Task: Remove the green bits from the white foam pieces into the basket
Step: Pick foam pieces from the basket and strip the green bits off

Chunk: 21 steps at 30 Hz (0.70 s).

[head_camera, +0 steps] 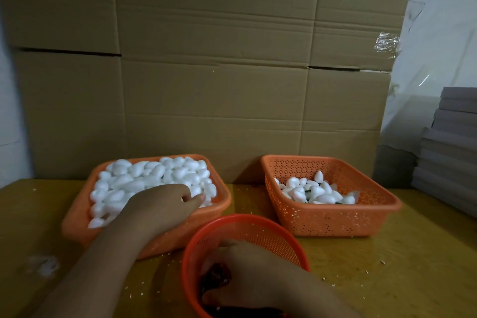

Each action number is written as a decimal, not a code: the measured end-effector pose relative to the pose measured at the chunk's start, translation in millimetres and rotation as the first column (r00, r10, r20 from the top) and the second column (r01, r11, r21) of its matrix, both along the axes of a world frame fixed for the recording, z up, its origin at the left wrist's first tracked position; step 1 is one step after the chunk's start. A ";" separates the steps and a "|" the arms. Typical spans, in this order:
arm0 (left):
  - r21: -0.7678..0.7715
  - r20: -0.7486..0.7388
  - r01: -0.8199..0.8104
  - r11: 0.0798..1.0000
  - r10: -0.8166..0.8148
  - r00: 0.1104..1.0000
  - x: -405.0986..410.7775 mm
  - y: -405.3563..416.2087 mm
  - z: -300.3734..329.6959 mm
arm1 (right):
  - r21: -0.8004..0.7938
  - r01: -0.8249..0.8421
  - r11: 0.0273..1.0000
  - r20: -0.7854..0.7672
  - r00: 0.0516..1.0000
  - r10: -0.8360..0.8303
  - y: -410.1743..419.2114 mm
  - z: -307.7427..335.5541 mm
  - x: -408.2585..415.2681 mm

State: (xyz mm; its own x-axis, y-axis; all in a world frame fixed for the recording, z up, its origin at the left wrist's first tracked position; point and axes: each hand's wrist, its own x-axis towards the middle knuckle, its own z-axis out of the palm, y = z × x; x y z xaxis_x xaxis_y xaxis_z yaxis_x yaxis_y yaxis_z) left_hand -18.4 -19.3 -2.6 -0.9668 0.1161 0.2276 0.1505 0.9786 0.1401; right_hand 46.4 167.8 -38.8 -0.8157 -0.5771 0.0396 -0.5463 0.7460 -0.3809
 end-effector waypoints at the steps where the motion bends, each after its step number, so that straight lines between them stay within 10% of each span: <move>1: -0.025 -0.067 -0.030 0.999 0.029 0.997 -0.4 -1.3 0.3 | 0.000 -0.004 1.000 0.000 1.000 0.004 0.0 -0.2 0.0; 13: 0.052 0.240 -0.108 0.993 0.093 0.966 -2.6 -19.9 4.1 | -0.014 -0.004 1.000 -0.004 1.000 0.004 0.2 -1.9 -1.1; 21: -0.131 0.057 0.023 0.991 -0.016 0.998 -4.0 -12.0 6.3 | -0.034 -0.013 0.999 -0.014 1.000 0.012 -0.3 -4.1 -1.0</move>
State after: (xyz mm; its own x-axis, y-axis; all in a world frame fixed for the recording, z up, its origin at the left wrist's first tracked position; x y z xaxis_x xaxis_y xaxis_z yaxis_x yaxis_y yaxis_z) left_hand -22.4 -31.4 3.8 -0.9748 0.1608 0.1548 0.1656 0.9860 0.0187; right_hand 45.4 167.5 -42.9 -0.8077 -0.5853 0.0710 -0.5609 0.7258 -0.3982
